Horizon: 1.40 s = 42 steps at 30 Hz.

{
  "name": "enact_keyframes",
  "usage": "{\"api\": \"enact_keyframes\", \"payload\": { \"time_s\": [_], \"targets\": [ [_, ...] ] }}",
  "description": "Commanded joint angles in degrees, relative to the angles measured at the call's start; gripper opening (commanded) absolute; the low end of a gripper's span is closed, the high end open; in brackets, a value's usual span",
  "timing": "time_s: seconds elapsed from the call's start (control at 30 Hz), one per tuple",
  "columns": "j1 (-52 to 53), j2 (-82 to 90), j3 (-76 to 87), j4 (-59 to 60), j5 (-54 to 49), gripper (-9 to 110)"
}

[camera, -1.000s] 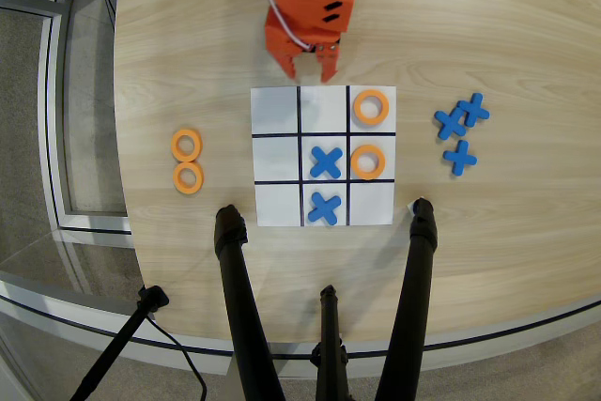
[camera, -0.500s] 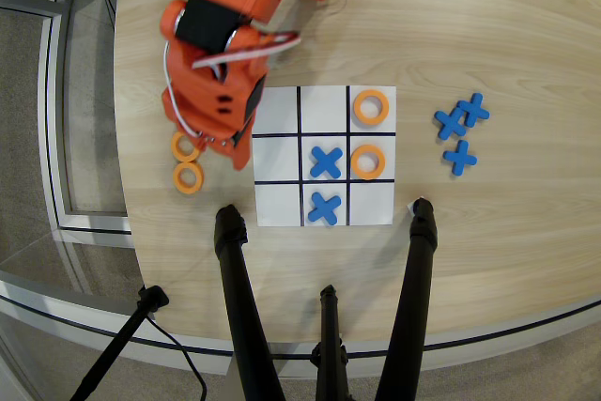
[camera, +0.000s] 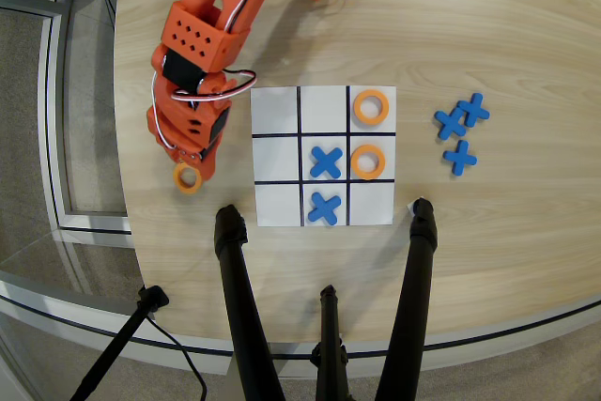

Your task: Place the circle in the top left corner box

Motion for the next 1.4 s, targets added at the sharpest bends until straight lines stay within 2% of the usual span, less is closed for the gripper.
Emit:
{"api": "enact_keyframes", "payload": {
  "time_s": [0.0, 0.3, 1.03, 1.23, 1.37],
  "targets": [
    [0.8, -1.2, 1.9, -6.4, -0.7, 20],
    [2.9, -5.5, 7.9, -14.2, -3.3, 20],
    [5.2, -12.9, 6.2, -14.7, -5.8, 19],
    [6.9, -12.6, 10.4, -14.9, -6.2, 15],
    [7.2, -11.5, 14.9, -20.3, -5.8, 11]
  ]
}}
